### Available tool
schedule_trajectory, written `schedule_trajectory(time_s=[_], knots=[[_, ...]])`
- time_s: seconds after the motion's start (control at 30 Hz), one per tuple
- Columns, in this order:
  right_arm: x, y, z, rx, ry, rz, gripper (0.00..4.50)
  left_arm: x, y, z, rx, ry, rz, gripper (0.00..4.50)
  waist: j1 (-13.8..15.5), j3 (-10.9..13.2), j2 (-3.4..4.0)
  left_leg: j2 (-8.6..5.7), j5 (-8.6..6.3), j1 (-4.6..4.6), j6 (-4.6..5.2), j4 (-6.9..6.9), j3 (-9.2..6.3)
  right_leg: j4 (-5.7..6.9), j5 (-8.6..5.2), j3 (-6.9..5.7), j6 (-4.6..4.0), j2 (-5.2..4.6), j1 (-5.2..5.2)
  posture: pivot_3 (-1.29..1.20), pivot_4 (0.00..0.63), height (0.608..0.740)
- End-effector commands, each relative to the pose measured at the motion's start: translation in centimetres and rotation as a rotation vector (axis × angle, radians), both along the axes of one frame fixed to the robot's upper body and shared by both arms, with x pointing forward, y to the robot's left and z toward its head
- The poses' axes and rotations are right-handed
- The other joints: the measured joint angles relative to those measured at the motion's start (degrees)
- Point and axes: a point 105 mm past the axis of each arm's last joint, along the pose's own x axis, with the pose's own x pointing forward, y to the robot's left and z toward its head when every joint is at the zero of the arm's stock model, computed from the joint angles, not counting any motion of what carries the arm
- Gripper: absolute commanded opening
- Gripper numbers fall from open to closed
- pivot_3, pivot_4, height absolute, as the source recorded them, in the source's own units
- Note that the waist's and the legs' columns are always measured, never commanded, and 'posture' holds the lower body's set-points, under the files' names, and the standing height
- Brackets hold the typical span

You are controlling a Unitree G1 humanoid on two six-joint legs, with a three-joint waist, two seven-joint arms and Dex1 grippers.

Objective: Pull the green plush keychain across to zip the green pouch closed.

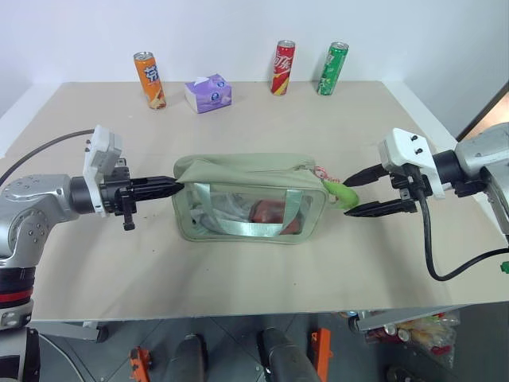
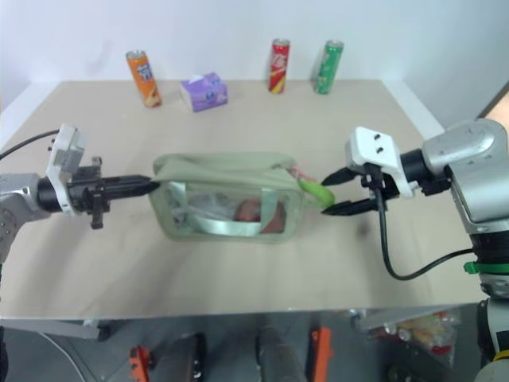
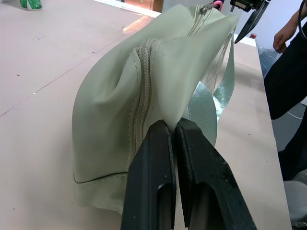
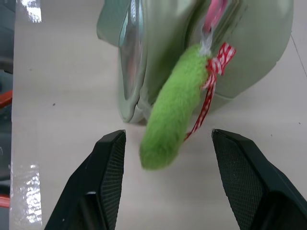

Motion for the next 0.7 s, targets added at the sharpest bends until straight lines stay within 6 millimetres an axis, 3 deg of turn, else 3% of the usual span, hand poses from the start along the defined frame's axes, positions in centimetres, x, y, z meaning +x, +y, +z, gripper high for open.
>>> schedule_trajectory(time_s=[0.03, 0.13, 0.17, 0.43, 0.7], knots=[[0.2, 0.5, 1.0, 0.017, -0.024, 0.008, 2.94, -0.4, 0.2, 1.3, 0.0, -0.047, 0.001, 0.0, 0.0, 0.0, 0.0, 0.0, 0.0, 0.0, 0.0, 0.0, 0.0, 0.0, 0.0, 0.0, 0.0, 0.0, 0.0, 0.0, 0.15, 0.74], [0.5, 0.9, 1.0, 0.047, -0.023, 0.005, 2.94, -0.4, 0.1, 1.2, 0.0, -0.046, 0.001, 0.0, 0.0, 0.0, 0.0, 0.0, 0.0, 0.0, 0.0, 0.0, 0.0, 0.0, 0.0, 0.0, 0.0, 0.0, 0.01, 0.0, 0.15, 0.74], [0.7, 1.0, 1.0, 0.056, -0.027, -0.001, 2.7, -0.4, 0.1, 1.2, 0.001, -0.046, 0.002, 0.0, 0.0, 0.0, 0.0, 0.0, 0.0, 0.0, 0.0, 0.0, 0.0, 0.0, 0.0, 0.0, 0.0, 0.0, 0.01, 0.0, 0.15, 0.74], [1.0, 0.7, 0.4, 0.047, -0.024, -0.002, 0.07, -0.4, 0.2, 1.2, 0.002, -0.046, 0.003, 0.0, 0.0, 0.0, 0.0, 0.0, 0.0, -0.02, 0.0, 0.0, -0.01, 0.0, 0.01, -0.01, 0.02, 0.0, 0.01, 0.0, 0.15, 0.74], [1.4, -1.4, -0.1, -0.012, -0.042, -0.061, 0.03, -0.4, 0.1, 1.1, 0.004, -0.046, -0.001, 0.0, 0.0, 0.0, 0.0, 0.0, 0.0, -0.01, 0.0, 0.0, -0.01, 0.0, 0.02, 0.0, 0.02, 0.0, 0.01, 0.0, 0.15, 0.74]])
